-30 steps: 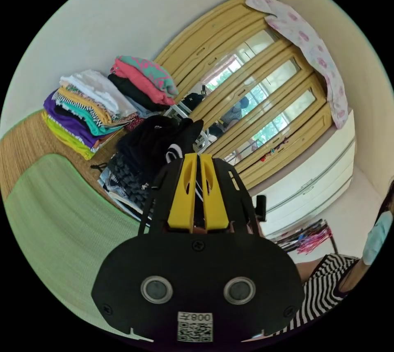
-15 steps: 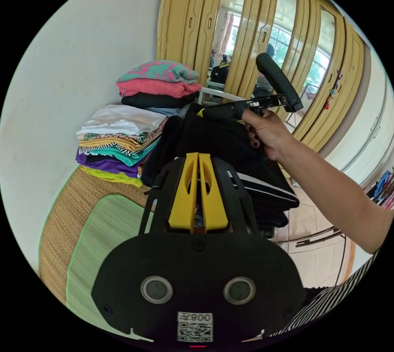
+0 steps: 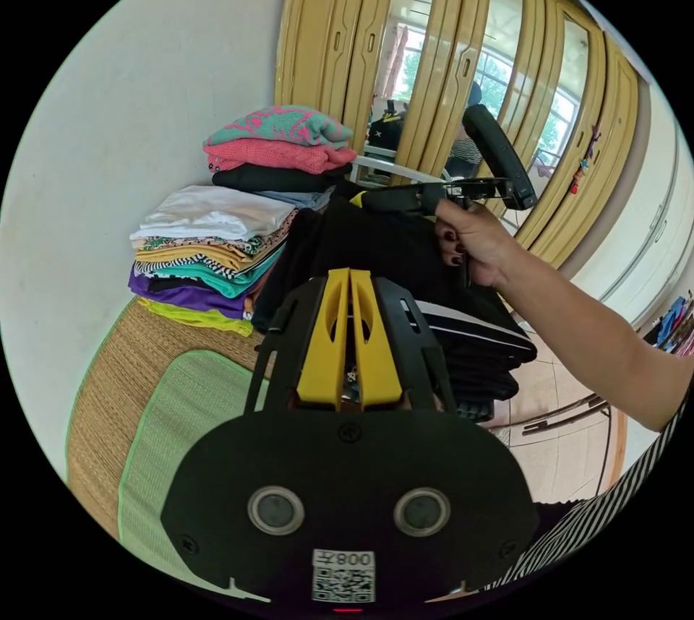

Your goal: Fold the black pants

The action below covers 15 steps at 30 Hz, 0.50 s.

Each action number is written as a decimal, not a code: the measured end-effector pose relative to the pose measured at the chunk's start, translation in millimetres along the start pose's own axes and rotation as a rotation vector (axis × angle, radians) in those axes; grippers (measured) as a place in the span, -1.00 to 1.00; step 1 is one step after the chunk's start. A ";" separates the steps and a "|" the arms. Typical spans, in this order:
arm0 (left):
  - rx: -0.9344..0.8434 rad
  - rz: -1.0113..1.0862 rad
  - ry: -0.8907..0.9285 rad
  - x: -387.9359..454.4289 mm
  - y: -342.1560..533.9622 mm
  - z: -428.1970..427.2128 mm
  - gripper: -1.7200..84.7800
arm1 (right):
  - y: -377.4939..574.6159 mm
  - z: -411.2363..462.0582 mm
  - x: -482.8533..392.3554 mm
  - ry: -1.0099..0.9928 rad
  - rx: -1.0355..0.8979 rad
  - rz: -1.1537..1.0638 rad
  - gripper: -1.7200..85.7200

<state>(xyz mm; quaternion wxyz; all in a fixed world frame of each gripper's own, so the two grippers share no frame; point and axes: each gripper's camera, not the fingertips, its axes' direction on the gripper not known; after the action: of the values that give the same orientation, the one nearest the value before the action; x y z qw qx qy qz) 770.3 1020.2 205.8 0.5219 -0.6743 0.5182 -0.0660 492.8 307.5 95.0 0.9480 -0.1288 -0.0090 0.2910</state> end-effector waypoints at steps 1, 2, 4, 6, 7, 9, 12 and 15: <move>0.001 -0.003 0.004 -2.0 0.2 -1.2 -0.96 | 1.4 -5.7 1.8 -0.023 0.010 0.003 -0.96; 0.002 -0.007 0.011 -6.4 0.9 -3.8 -0.96 | 5.2 -18.5 5.7 -0.069 0.035 0.006 -0.96; 0.008 -0.017 0.029 -13.7 2.2 -9.0 -0.96 | 13.6 -42.3 13.1 -0.124 0.091 0.004 -0.96; 0.028 -0.027 0.070 -25.1 6.2 -18.4 -0.96 | 31.0 -81.6 30.1 -0.149 0.202 0.006 -0.95; 0.036 -0.035 0.091 -28.7 7.9 -21.5 -0.96 | 35.7 -90.9 36.0 -0.141 0.225 0.011 -0.95; 0.088 -0.074 0.163 -45.0 19.7 -38.1 -0.96 | 54.2 -122.0 65.9 -0.066 0.290 0.052 -0.94; 0.162 -0.164 0.238 -70.7 45.6 -60.8 -0.96 | 74.0 -138.7 113.8 0.048 0.285 0.170 -0.91; 0.168 -0.292 0.280 -100.6 79.8 -76.5 -0.96 | 92.3 -134.3 158.3 0.136 0.248 0.305 -0.85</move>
<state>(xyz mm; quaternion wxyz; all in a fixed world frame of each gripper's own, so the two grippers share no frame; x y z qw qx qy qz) 626.2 1055.3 223.8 0.4842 -0.6804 0.4753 -0.2769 585.9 436.7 -67.0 0.9000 -0.0302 0.1103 0.4206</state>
